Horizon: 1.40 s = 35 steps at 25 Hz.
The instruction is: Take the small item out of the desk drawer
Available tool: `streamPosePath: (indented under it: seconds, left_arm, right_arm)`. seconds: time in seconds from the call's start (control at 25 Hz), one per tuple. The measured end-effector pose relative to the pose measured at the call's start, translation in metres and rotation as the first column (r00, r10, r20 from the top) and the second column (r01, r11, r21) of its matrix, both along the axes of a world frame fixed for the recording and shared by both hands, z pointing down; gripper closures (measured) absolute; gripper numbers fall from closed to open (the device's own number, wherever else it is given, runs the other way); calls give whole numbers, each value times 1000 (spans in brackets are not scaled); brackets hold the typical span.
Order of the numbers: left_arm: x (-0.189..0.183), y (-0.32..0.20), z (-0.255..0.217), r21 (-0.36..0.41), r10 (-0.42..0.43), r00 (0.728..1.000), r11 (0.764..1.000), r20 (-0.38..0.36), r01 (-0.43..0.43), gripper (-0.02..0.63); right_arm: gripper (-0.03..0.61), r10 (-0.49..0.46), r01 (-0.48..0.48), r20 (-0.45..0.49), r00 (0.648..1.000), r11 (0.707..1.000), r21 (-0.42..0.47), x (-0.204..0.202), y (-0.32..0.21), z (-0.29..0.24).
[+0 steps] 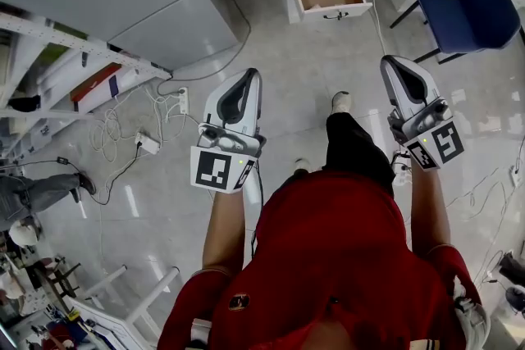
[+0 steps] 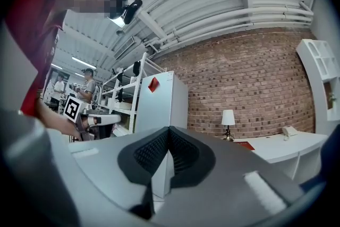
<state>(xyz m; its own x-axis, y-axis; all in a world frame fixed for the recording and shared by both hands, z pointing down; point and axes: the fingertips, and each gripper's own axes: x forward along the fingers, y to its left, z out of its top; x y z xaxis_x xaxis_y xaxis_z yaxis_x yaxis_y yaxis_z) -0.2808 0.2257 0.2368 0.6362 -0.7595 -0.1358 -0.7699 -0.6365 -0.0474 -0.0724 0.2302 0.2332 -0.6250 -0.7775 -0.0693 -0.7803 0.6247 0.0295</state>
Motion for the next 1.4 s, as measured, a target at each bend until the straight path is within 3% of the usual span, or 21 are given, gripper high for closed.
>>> streamPosePath:
  seconds: [0.36, 0.88, 1.4]
  left_arm:
    - [56, -111, 13, -16, 15, 998, 1000, 66, -14, 607]
    - [164, -301, 56, -105, 36, 988, 994, 153, -20, 607]
    - [221, -413, 120, -239, 152, 962, 966, 226, -97, 607]
  right_arm:
    - [568, -21, 24, -59, 998, 999, 38, 43, -112, 10]
    - [568, -99, 96, -58, 993, 995, -41, 129, -297, 46]
    - [568, -155, 150, -35, 987, 983, -107, 145, -409, 76]
